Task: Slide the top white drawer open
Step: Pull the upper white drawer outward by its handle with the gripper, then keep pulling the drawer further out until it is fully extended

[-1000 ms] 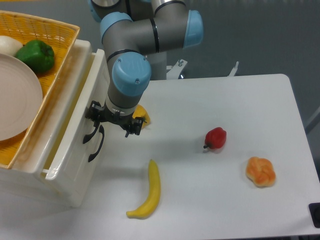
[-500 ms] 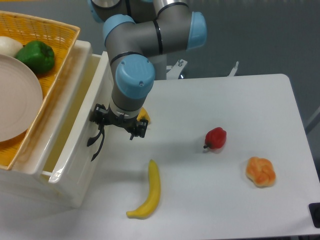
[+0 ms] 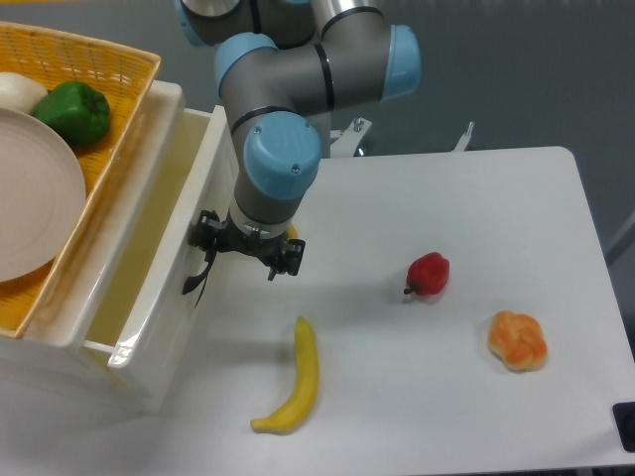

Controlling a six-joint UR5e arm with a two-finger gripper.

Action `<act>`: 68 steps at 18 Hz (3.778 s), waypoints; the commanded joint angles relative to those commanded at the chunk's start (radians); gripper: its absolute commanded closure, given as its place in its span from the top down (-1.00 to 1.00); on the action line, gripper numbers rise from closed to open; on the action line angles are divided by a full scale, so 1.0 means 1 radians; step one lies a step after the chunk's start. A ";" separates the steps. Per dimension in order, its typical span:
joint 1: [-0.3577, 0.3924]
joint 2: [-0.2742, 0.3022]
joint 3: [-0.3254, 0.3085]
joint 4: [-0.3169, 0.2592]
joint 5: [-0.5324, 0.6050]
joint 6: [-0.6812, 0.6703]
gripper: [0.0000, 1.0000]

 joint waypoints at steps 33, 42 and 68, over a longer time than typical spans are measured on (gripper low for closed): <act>0.095 -0.028 0.038 -0.002 0.000 0.083 1.00; 0.115 -0.040 0.054 -0.002 0.000 0.091 1.00; 0.143 -0.052 0.048 0.003 -0.047 0.097 1.00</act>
